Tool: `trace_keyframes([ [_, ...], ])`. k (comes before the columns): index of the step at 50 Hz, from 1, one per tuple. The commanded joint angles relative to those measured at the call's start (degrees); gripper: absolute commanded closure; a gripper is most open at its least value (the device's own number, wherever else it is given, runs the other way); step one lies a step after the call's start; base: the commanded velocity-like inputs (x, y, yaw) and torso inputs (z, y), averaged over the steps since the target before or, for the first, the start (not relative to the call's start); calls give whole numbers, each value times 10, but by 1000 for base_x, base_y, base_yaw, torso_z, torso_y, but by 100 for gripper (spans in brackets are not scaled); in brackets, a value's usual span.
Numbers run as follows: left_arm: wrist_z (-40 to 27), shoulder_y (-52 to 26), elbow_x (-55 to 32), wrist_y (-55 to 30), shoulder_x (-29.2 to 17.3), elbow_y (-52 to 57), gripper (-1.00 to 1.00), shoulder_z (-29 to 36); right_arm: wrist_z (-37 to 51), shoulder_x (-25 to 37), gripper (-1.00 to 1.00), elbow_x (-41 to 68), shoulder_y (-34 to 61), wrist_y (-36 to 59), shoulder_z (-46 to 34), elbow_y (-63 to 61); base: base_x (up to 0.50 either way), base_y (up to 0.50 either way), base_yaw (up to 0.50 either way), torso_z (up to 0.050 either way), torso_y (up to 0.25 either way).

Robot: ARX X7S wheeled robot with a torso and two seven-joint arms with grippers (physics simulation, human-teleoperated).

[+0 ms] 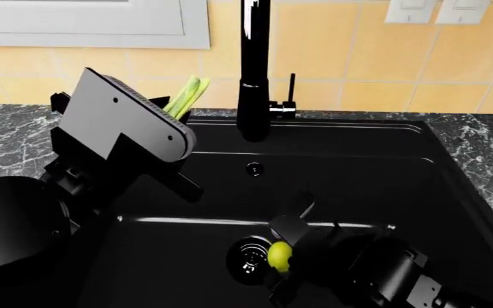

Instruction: Pick up the fruits and vegetables and place them in the sink. Turn on the sink faucet to wash them. Then turn the sink off and put them in the tray.

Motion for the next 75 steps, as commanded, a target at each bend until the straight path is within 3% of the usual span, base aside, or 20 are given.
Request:
trace_keyframes([
  [1,23,8,12,7,1,0,100,5,-7,4,-100,-11,-3,-1,-10,1,0,0,0,0,0],
  [19,40,43,53,23,4,5,100,38,28,79,-100,61,0,45,47,-145,0,0,0,0,0],
  [31,80,76,145,25,3,-21,100,120,93,180,-100,188,7,108,140,-320,0,0,0,0,0],
  [43,99,70,197,-1,29,-48,100,190,188,262,-100,386,65,157,243,-423,0,0,0,0,0],
  [57,153,36,234,-23,70,-90,100,261,229,379,-100,554,122,108,338,-470,0,0,0,0,0],
  [62,182,25,225,-41,123,-149,100,283,201,431,-100,557,94,67,387,-479,0,0,0,0,0],
  [75,215,29,227,-27,157,-210,100,301,190,456,-100,547,64,33,418,-484,0,0,0,0,0],
])
